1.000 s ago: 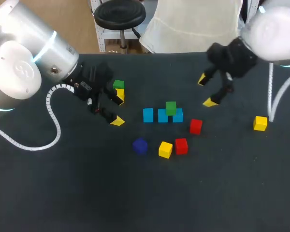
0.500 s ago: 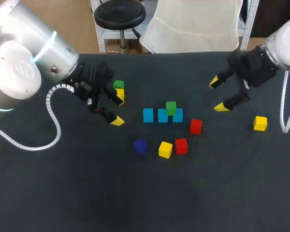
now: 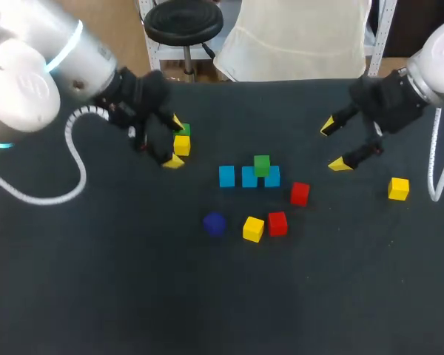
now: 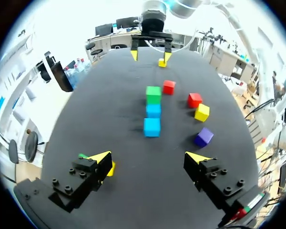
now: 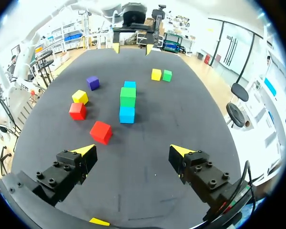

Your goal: Place the blue cubes, place green cubes on the blue cubes, place the yellow cubes on the green cubes, then place the red cubes on the yellow cubes, and place purple cube on the red cubes.

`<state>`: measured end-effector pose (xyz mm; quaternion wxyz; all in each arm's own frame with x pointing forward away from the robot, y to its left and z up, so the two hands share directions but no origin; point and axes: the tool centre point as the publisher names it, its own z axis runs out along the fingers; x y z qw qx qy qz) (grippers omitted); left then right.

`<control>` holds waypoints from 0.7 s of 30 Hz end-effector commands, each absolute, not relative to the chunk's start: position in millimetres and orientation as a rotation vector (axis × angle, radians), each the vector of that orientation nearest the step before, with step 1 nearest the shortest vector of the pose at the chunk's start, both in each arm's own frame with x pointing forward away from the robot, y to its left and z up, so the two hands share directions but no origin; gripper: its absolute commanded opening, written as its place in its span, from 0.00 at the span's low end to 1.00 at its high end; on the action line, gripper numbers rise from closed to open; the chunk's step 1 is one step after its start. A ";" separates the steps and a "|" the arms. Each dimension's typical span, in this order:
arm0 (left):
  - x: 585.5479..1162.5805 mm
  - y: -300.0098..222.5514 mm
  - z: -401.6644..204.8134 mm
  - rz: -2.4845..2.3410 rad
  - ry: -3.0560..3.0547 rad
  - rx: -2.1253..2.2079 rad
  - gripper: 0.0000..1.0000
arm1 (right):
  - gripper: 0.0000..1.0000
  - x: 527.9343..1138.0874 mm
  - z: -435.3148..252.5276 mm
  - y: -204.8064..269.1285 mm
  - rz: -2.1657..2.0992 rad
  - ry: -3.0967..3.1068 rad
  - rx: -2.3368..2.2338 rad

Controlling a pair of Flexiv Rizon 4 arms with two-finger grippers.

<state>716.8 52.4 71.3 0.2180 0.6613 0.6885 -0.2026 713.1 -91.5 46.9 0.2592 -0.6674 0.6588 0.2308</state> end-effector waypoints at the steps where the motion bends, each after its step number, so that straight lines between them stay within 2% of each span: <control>1: 745.1 58.9 81.0 -0.521 1.938 1.890 1.00 | 1.00 713.9 46.6 -92.0 0.630 1.783 -1.809; 21: 814.0 91.5 33.5 -0.408 1.825 2.127 1.00 | 1.00 713.9 46.6 -92.0 0.630 1.783 -1.809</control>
